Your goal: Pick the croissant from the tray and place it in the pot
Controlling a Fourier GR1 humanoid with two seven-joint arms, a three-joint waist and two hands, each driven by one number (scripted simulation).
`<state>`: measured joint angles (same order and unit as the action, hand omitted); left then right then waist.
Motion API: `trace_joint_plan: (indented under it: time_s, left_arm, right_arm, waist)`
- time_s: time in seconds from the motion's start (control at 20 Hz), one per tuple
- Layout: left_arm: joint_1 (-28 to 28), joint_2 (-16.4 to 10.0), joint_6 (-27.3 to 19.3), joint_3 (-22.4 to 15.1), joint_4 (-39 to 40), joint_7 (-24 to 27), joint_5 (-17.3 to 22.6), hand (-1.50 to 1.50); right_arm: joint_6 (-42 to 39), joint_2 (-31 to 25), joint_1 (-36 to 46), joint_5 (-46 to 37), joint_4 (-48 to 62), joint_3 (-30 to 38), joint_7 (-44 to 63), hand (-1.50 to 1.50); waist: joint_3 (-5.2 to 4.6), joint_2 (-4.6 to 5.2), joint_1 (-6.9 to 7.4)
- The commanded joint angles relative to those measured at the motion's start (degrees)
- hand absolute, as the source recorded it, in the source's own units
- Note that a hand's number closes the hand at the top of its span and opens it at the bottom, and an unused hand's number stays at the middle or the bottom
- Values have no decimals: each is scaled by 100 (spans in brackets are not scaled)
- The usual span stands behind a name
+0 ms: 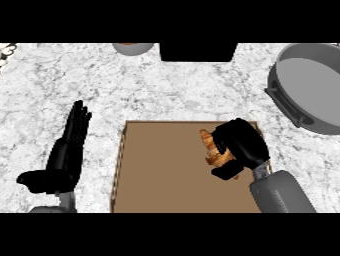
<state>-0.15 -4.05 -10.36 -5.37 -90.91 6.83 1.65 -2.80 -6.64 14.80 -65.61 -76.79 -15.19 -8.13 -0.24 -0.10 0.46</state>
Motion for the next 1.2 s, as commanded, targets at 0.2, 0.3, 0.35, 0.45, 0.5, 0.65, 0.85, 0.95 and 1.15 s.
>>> trace_joint_plan:
  time_s: [0.2,0.3,0.35,0.45,0.5,0.65,0.85,0.95,1.15]
  left_arm:
    - [-251,103,-117,99,117,-248,-54,0]
    - [-1,-74,101,142,-167,-196,53,0]
    - [-187,-94,117,295,50,-126,135,0]
    - [106,-18,120,110,-96,-133,63,0]
    - [-102,-13,41,196,8,-78,8,0]
    - [-104,-325,262,567,-121,-179,277,0]
    - [-42,-31,97,206,-51,-137,-32,0]
    - [168,-161,218,218,-509,-501,79,0]
    - [171,275,-52,-155,-196,-68,-269,0]
  right_arm:
    - [43,205,-1,-70,-1062,135,448,150]
    - [216,211,-141,-60,-1414,176,449,150]
    - [28,199,-102,18,-1848,177,515,150]
    - [187,177,-1,-77,-2023,386,702,150]
    - [-15,200,18,-182,-2260,345,942,150]
    - [-504,24,-293,-384,-3182,390,1460,150]
    - [-250,190,176,-585,-2792,773,1784,150]
    - [-395,-22,312,-468,-2680,1127,1752,150]
    - [-248,-240,821,-279,-2155,1793,1765,150]
  waist:
    - [23,-7,-99]
    - [24,-9,-72]
    - [21,-12,-103]
    - [23,-7,-69]
    - [22,-4,-75]
    - [20,-14,-102]
    - [23,6,-41]
    - [24,5,-25]
    - [24,12,-23]
